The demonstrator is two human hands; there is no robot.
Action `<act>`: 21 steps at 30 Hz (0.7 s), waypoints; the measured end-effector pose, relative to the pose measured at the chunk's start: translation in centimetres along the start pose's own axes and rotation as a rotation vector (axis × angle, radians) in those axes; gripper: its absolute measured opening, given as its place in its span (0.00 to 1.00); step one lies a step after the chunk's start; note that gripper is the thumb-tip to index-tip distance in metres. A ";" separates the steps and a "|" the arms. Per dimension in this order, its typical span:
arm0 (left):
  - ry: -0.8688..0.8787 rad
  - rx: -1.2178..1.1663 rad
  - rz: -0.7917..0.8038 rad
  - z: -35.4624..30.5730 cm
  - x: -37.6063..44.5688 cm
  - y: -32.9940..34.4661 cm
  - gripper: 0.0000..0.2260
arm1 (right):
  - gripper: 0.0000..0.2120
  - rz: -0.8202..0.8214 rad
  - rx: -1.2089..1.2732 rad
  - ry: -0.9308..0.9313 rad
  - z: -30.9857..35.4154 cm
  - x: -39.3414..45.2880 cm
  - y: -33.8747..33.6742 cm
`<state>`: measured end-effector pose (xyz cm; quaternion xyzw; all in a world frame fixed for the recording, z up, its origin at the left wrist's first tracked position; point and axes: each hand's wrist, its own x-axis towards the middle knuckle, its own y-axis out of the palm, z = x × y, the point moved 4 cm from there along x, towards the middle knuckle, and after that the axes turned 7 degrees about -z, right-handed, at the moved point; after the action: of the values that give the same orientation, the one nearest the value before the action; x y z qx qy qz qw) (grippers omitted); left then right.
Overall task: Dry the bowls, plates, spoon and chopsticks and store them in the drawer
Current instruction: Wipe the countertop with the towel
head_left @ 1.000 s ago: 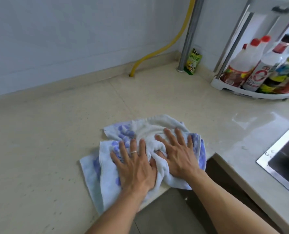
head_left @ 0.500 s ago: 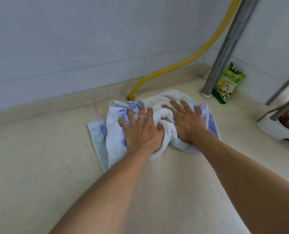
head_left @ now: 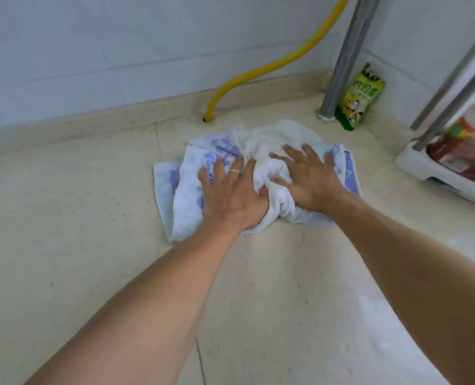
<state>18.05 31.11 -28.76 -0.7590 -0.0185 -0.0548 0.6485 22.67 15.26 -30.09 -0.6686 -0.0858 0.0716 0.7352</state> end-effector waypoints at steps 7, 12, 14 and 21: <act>0.084 -0.059 0.118 -5.2 -18.1 -0.9 0.34 | 0.38 0.009 0.306 0.099 0.4 -21.3 -1.7; 0.063 -0.023 0.188 -8.9 -24.6 -1.6 0.41 | 0.29 -0.032 0.117 0.167 0.1 -30.8 -0.6; 0.055 0.028 0.212 -9.4 -24.1 -1.6 0.42 | 0.29 -0.018 0.095 0.175 -0.3 -30.3 -0.7; 0.025 -0.069 0.067 -10.8 -12.1 0.7 0.29 | 0.29 -0.037 0.050 0.107 -5.1 -18.5 -1.3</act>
<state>5.45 20.87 -29.07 -0.7804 0.0169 -0.0433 0.6236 5.79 6.10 -29.86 -0.6513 -0.0568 0.0244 0.7563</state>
